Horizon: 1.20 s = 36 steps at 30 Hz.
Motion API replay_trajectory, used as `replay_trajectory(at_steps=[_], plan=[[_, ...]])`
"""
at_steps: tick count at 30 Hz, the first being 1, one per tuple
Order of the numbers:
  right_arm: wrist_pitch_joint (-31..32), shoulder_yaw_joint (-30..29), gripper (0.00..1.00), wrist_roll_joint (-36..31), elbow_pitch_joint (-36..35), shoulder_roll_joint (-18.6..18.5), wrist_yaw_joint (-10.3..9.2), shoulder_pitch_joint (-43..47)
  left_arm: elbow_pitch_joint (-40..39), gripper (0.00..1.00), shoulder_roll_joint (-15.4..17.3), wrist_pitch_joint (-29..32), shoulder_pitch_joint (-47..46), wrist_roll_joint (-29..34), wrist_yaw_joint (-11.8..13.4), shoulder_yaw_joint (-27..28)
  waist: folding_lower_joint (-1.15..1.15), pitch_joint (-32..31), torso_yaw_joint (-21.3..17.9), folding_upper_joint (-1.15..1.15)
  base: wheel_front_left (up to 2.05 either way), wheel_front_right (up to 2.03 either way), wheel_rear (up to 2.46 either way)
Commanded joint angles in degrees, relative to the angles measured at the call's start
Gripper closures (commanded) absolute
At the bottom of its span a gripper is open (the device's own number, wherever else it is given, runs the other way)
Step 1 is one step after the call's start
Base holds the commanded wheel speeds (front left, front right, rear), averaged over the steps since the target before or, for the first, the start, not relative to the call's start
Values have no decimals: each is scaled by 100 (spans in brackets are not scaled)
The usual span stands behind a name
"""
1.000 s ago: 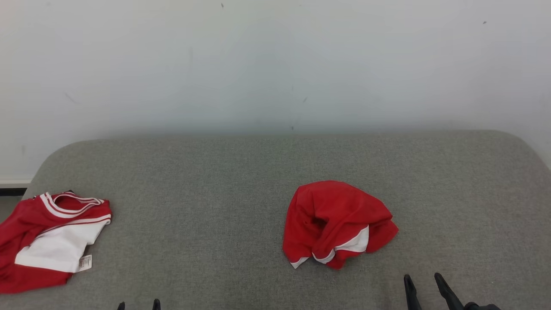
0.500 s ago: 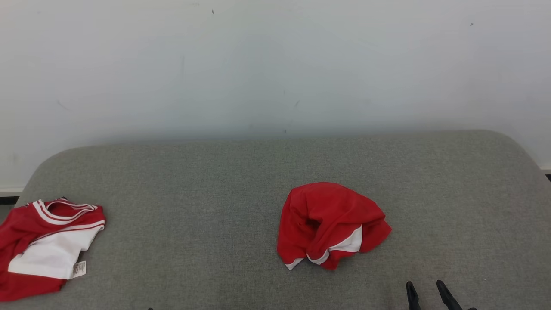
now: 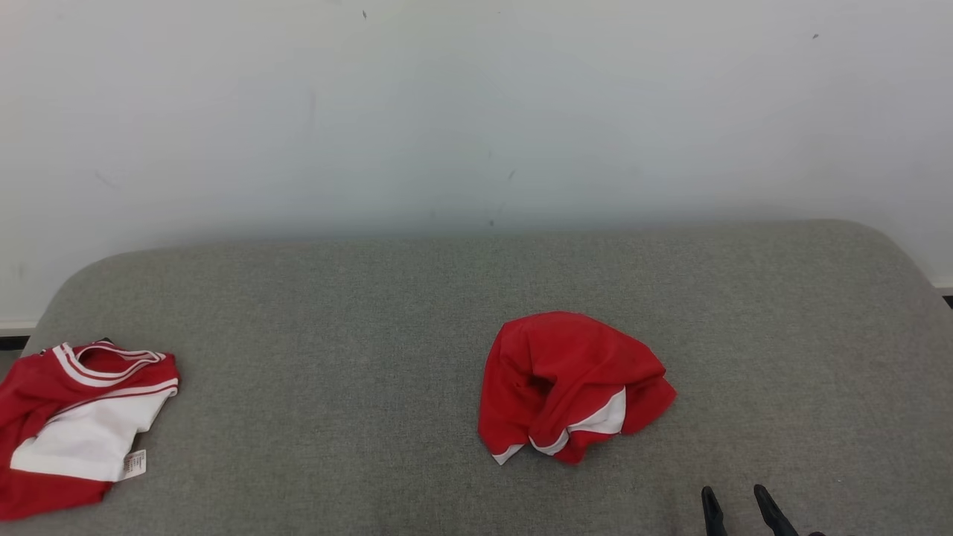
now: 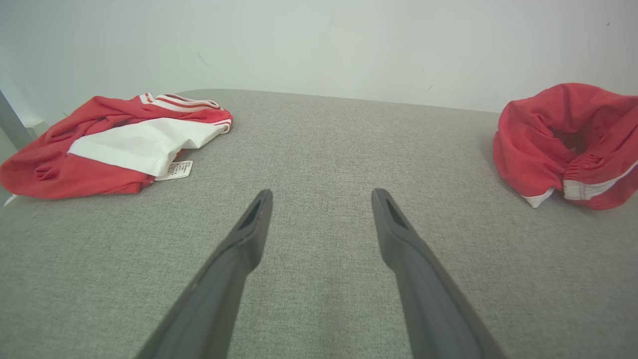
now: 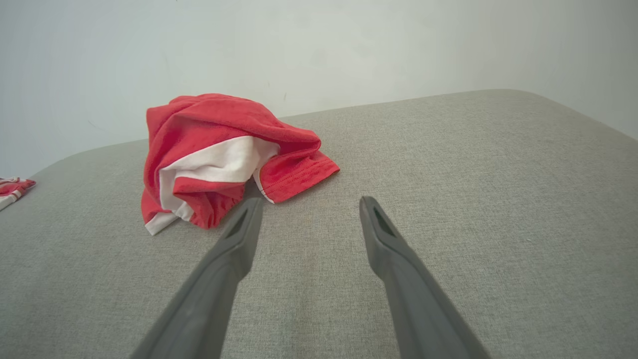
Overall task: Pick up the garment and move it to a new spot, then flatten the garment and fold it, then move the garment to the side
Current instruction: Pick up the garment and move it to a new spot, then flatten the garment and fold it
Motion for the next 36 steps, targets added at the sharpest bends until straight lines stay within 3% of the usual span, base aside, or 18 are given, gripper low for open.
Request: replay_trajectory(at_steps=[1, 22, 31, 36], plan=[[-19, 0, 0, 17, 0, -9, -12, -18, 11, 0, -16, -19, -2, 43, -4, 7, 0, 4, 0, 0, 0, 0, 0], [29, 89, 0, 59, 3, -30, -12, -98, 150, 0, -27, -19, -157, -108, -77, -163, 0, 68, -203, 0, 0, 0, 0], [97, 243, 0, 61, -81, -71, -12, -208, 724, 0, -27, -19, -863, -395, -127, -780, 0, 254, -749, 0, 0, 0, 0], [133, 308, 0, 96, -138, -105, -12, -295, 1537, 0, -26, -19, -1554, -705, -134, -1207, 0, 446, -1274, 0, 0, 0, 0]])
